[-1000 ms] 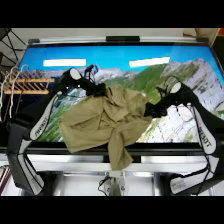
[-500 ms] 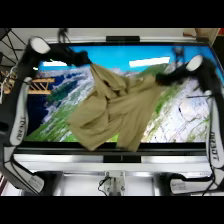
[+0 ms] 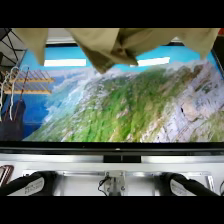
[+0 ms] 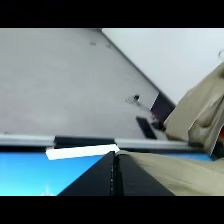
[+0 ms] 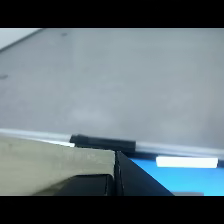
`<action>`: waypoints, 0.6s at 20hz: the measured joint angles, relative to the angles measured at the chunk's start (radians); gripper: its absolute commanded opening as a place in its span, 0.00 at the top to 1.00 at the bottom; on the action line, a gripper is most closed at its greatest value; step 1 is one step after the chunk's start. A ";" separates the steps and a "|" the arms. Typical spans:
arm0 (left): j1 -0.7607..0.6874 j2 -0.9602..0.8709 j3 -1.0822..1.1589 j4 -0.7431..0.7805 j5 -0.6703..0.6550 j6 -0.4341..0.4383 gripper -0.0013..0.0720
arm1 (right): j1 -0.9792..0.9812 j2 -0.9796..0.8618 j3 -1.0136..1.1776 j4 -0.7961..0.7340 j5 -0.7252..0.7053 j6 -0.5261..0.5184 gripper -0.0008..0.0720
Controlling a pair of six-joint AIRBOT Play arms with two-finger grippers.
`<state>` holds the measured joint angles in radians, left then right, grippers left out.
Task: Fold the shirts.
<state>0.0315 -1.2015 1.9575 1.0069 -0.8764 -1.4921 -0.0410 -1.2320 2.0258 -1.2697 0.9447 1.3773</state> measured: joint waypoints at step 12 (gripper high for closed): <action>-0.026 0.182 -0.665 0.155 -0.379 -0.049 0.92 | 0.098 0.064 -0.627 0.012 0.680 0.014 0.89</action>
<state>0.0055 -1.0191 1.2926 1.1622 -1.2552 -1.5414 0.0566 -1.1679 1.3987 -1.2575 1.6245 1.3918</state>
